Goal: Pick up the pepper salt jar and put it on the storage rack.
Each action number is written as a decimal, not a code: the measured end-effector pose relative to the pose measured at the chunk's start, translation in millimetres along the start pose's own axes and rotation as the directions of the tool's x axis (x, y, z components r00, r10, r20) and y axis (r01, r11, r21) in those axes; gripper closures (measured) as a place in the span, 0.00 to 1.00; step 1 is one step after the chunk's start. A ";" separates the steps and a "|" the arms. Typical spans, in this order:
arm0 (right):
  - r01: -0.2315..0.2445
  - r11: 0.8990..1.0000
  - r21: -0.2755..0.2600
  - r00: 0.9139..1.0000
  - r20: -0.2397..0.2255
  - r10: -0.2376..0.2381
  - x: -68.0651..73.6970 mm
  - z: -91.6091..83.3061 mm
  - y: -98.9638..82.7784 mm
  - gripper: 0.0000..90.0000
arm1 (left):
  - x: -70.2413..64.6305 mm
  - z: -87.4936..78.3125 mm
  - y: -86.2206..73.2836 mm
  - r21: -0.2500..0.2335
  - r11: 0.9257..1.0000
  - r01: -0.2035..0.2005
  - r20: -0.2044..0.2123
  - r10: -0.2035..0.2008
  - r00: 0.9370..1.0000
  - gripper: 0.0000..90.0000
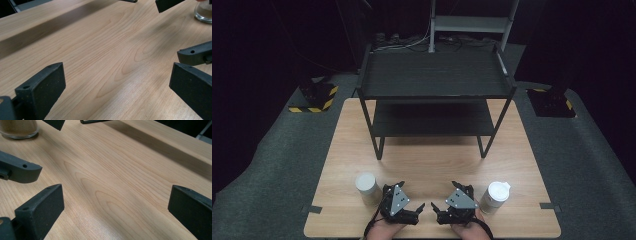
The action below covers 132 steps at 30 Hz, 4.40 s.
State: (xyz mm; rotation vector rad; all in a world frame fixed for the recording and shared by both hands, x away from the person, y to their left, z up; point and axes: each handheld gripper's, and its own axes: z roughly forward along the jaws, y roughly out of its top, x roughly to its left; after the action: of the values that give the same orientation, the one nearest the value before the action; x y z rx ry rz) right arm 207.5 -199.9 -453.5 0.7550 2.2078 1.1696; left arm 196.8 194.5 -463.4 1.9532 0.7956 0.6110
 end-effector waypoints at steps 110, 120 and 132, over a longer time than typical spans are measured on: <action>-0.037 0.999 0.024 0.998 -0.046 0.038 -11.8 3.1 3.8 0.00 | 57.8 -107.1 -25.5 -0.185 0.975 0.125 -0.134 -0.151 0.979 0.01; -0.031 0.999 0.025 0.998 -0.045 0.033 -11.1 3.1 4.0 0.00 | 60.5 -99.4 -34.0 -0.183 0.972 0.150 -0.140 -0.177 0.974 0.02; -0.035 0.999 0.024 0.998 -0.045 0.036 -11.2 3.0 3.8 0.00 | 70.7 -99.7 -45.0 -0.193 0.964 0.185 -0.105 -0.208 0.973 0.20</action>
State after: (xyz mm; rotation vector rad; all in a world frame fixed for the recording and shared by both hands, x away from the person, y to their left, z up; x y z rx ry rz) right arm 218.2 -204.1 -449.5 0.7870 2.2573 1.1914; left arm 162.9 319.4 -450.0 1.6588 0.9635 0.6655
